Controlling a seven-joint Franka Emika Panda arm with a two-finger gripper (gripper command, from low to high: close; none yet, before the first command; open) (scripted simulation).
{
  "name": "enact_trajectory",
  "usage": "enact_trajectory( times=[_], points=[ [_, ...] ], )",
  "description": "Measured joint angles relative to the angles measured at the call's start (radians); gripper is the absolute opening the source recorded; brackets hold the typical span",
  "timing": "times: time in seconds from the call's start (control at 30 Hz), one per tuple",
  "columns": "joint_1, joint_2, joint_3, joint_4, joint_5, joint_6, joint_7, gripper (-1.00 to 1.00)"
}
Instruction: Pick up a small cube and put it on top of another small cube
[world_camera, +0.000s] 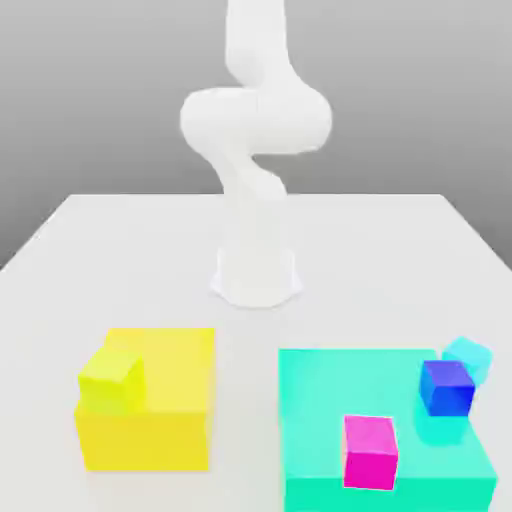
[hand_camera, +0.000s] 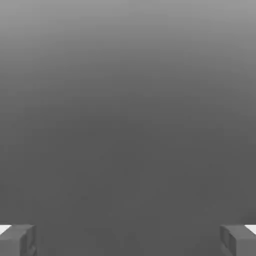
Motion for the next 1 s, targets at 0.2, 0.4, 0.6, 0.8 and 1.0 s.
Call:
enact_trajectory(
  times=[0.2, 0.4, 0.6, 0.8, 1.0],
  points=[
    [0.186, 0.163, -0.028, -0.068, 0.034, 0.087, -0.282, 0.0],
    [0.35, 0.323, -0.035, -0.133, 0.072, 0.17, -0.559, 0.0],
    [0.488, 0.482, -0.011, -0.199, 0.105, 0.253, -0.832, 0.0],
    [0.593, 0.638, 0.045, -0.265, 0.104, 0.338, -1.081, 0.0],
    [0.704, 0.792, 0.089, -0.332, 0.016, 0.426, -1.268, 0.0]
  ],
)
